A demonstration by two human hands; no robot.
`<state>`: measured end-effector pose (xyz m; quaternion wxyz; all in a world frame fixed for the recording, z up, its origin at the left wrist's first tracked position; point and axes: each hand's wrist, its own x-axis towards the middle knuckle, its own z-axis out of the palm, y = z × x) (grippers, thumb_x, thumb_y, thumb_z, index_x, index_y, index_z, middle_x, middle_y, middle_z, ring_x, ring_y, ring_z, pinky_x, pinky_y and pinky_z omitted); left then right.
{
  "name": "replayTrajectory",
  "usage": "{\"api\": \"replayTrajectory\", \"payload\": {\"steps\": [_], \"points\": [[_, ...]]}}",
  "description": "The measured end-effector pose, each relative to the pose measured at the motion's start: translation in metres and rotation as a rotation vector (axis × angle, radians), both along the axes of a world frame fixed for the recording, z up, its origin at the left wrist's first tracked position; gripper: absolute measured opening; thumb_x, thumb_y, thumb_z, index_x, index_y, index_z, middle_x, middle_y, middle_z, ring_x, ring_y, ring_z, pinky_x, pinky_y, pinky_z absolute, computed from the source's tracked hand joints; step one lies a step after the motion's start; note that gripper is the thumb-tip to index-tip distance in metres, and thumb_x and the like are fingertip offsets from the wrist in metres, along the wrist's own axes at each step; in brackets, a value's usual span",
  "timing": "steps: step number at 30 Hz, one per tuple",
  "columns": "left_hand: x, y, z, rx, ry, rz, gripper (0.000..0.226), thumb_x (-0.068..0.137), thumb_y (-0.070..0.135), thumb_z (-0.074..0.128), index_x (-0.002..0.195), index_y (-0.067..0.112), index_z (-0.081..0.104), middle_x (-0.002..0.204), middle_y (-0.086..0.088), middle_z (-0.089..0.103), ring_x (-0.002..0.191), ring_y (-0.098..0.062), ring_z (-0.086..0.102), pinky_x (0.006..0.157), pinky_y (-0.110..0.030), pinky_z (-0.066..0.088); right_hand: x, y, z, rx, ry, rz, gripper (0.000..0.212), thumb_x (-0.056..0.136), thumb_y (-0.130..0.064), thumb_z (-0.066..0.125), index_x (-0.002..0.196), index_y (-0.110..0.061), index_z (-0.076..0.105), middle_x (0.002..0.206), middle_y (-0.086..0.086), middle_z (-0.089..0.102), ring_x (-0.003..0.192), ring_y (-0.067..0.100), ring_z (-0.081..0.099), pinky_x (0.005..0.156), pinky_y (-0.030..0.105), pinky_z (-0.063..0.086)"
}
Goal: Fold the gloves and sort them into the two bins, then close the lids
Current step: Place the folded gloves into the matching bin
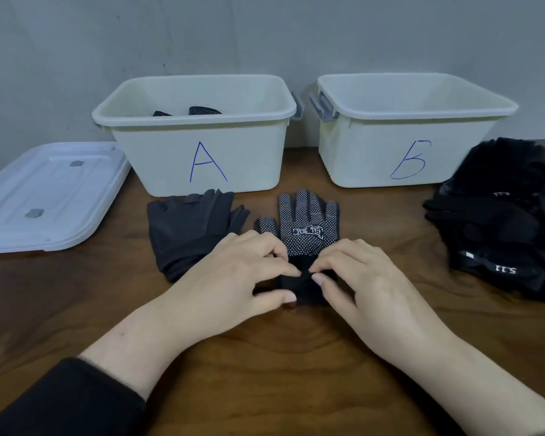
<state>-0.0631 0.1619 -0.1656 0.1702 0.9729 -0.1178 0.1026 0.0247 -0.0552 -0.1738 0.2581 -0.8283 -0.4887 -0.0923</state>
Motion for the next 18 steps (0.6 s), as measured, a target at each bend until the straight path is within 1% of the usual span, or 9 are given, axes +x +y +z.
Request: {"api": "replayTrajectory", "payload": {"steps": [3,5,7,10,13,15,17,18], "points": [[0.002,-0.001,-0.002,-0.013,-0.052,0.004,0.032,0.095,0.049,0.047,0.105,0.032,0.073,0.106,0.018,0.056,0.1,-0.004,0.049,0.089,-0.036,0.043,-0.002,-0.001,-0.001,-0.026,0.048,0.038,0.018,0.099,-0.036,0.054,0.105,-0.027,0.068,0.107,-0.019,0.058,0.099,0.005,0.055,0.09,0.034,0.045],[0.001,-0.002,-0.002,-0.033,-0.06,-0.001,0.031,0.096,0.046,0.046,0.102,0.03,0.073,0.107,0.018,0.058,0.102,-0.003,0.052,0.091,-0.036,0.044,0.0,-0.003,0.0,-0.004,0.096,0.018,0.024,0.098,-0.043,0.053,0.112,-0.028,0.067,0.111,-0.021,0.057,0.104,0.004,0.054,0.095,0.034,0.045],[0.0,-0.002,-0.002,-0.054,-0.063,-0.01,0.031,0.097,0.045,0.046,0.101,0.029,0.073,0.111,0.02,0.061,0.107,-0.001,0.053,0.094,-0.034,0.043,0.003,-0.006,0.001,0.003,0.138,-0.006,0.027,0.096,-0.046,0.055,0.114,-0.029,0.066,0.113,-0.023,0.056,0.107,0.003,0.054,0.097,0.036,0.046],[-0.002,-0.001,-0.003,-0.065,-0.062,-0.034,0.032,0.097,0.045,0.048,0.101,0.028,0.074,0.114,0.019,0.063,0.108,0.0,0.055,0.095,-0.029,0.042,0.004,-0.009,0.001,-0.031,0.152,0.007,0.026,0.094,-0.05,0.056,0.108,-0.031,0.068,0.112,-0.024,0.056,0.109,0.004,0.055,0.1,0.039,0.044],[-0.003,-0.002,-0.003,-0.064,-0.027,-0.074,0.031,0.098,0.045,0.049,0.104,0.03,0.075,0.114,0.019,0.064,0.107,-0.002,0.057,0.093,-0.026,0.045,0.006,-0.011,0.003,-0.029,0.153,-0.01,0.025,0.094,-0.051,0.056,0.106,-0.032,0.067,0.11,-0.025,0.059,0.107,0.003,0.056,0.098,0.034,0.045],[-0.005,-0.002,-0.001,-0.094,-0.019,-0.075,0.032,0.097,0.047,0.05,0.11,0.031,0.074,0.112,0.02,0.066,0.107,-0.001,0.058,0.095,-0.023,0.045,0.009,-0.016,0.008,-0.066,0.19,0.017,0.029,0.091,-0.055,0.057,0.11,-0.035,0.067,0.114,-0.028,0.058,0.112,0.002,0.055,0.1,0.03,0.043],[-0.008,-0.002,0.001,-0.144,-0.042,-0.053,0.031,0.096,0.045,0.054,0.116,0.03,0.073,0.105,0.02,0.069,0.103,0.002,0.06,0.095,-0.019,0.044,0.012,-0.022,0.01,-0.163,0.219,0.093,0.038,0.087,-0.061,0.059,0.118,-0.041,0.066,0.124,-0.033,0.049,0.122,-0.002,0.048,0.106,0.025,0.037],[-0.009,-0.001,0.002,-0.168,-0.059,-0.035,0.03,0.095,0.043,0.056,0.117,0.03,0.073,0.1,0.021,0.07,0.1,0.003,0.061,0.092,-0.017,0.045,0.014,-0.024,0.009,-0.205,0.229,0.116,0.042,0.085,-0.063,0.06,0.121,-0.043,0.065,0.127,-0.035,0.045,0.125,-0.003,0.044,0.108,0.023,0.035]]}}
